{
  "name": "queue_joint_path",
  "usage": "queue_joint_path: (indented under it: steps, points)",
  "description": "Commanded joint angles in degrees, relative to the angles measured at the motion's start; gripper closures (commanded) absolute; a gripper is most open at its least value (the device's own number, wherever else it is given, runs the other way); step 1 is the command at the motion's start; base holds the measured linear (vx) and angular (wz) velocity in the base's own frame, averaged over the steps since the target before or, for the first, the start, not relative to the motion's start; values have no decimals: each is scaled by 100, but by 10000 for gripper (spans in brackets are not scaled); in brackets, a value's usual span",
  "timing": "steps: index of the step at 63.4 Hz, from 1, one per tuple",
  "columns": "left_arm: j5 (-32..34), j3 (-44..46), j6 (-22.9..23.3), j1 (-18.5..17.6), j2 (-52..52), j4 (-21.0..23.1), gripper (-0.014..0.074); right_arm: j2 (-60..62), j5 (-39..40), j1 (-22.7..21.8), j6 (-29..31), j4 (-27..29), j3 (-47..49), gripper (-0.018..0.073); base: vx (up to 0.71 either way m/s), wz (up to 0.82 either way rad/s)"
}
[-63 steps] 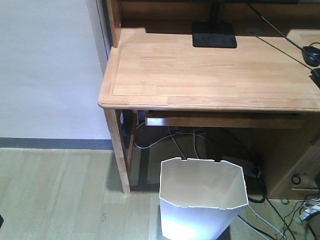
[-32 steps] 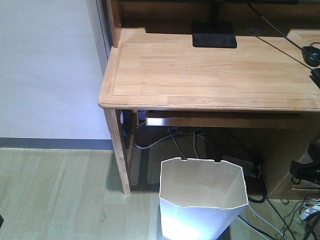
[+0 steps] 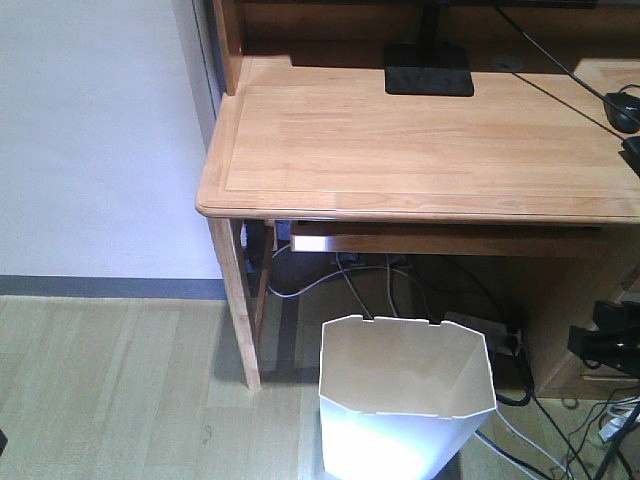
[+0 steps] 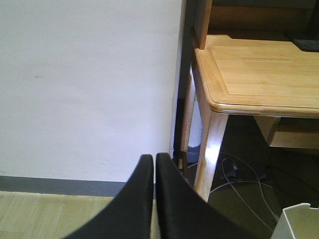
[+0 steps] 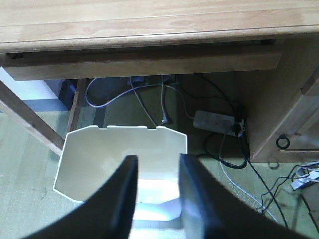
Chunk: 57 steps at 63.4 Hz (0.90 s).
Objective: Move trash bin to bedside with robot
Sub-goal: 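Lower the right gripper toward the rim of the white trash bin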
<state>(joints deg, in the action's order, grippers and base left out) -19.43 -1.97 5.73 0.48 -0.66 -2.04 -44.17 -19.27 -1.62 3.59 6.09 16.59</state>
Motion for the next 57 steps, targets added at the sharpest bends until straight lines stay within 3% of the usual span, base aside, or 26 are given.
queue_joint_path:
  steps: [1, 9, 14, 23, 34, 57]
  points:
    - [418, -19, 25, -5, 102, 13, 603, -21, 271, -37, 18, 17, 203, 192, 0, 0]
    - [418, -19, 25, -5, 102, 13, 603, -21, 254, -37, 25, -2, 203, 75, 0, 0]
    - [418, -19, 25, -5, 102, 13, 603, -21, 254, -37, 38, -2, 203, 48, 0, 0]
    - [418, -19, 25, -5, 102, 13, 603, -21, 220, -37, 21, 28, 203, 46, 0, 0]
    - [418, -19, 25, -5, 102, 13, 603, -75, 48, -37, -240, 553, 249, 53, 0, 0]
    - [418, -19, 25, -5, 102, 13, 603, -1919, -1118, -199, -20, 253, 1820, 59, 0, 0]
